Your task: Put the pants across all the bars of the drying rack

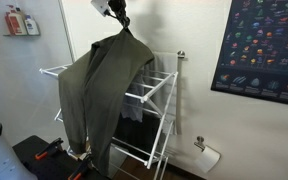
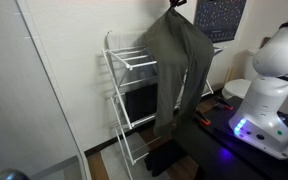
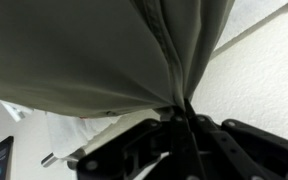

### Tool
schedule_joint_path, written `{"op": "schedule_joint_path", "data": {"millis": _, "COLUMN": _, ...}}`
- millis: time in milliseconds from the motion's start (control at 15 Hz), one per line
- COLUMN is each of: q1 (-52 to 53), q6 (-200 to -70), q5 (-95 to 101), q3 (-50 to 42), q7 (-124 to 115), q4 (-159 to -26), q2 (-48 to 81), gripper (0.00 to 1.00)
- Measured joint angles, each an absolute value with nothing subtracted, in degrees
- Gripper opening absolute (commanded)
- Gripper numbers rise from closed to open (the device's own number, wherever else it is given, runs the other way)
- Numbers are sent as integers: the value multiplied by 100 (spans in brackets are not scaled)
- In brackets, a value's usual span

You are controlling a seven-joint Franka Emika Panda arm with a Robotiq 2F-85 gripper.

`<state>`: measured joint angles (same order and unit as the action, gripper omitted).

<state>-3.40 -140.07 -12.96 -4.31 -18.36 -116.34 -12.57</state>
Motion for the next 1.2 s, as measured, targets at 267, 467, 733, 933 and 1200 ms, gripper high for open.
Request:
{"op": "schedule_joint_path", "data": {"millis": 267, "q1": -346, "q6": -14343, "q5": -1353, "q3": -449, "q7": -1836, "q4": -11634, "q2": -1150, "gripper": 1}}
{"op": "schedule_joint_path", "data": {"millis": 467, "q1": -347, "q6": -14593, "q5": -1360, "q3": -449, "q7": -1836, "q4": -11633, "q2": -1036, "gripper": 1}}
{"op": "schedule_joint_path", "data": {"millis": 733, "q1": -401, "q6": -14923, "q5": -1360, "q3": -453, "q7": -1836, "q4": -11630, "q2": -827, "gripper": 1}}
{"op": "schedule_joint_path", "data": {"millis": 933, "q1": -467, "q6": -15128, "q5": -1360, "q3": -490, "q7": -1836, "q4": -11625, "q2": -591, "gripper": 1}}
{"op": "schedule_joint_path", "data": {"millis": 1200, "q1": -511, "q6": -15376, "q5": -1360, "q3": -596, "q7": -1836, "q4": -11600, "q2": -226, "gripper": 1}}
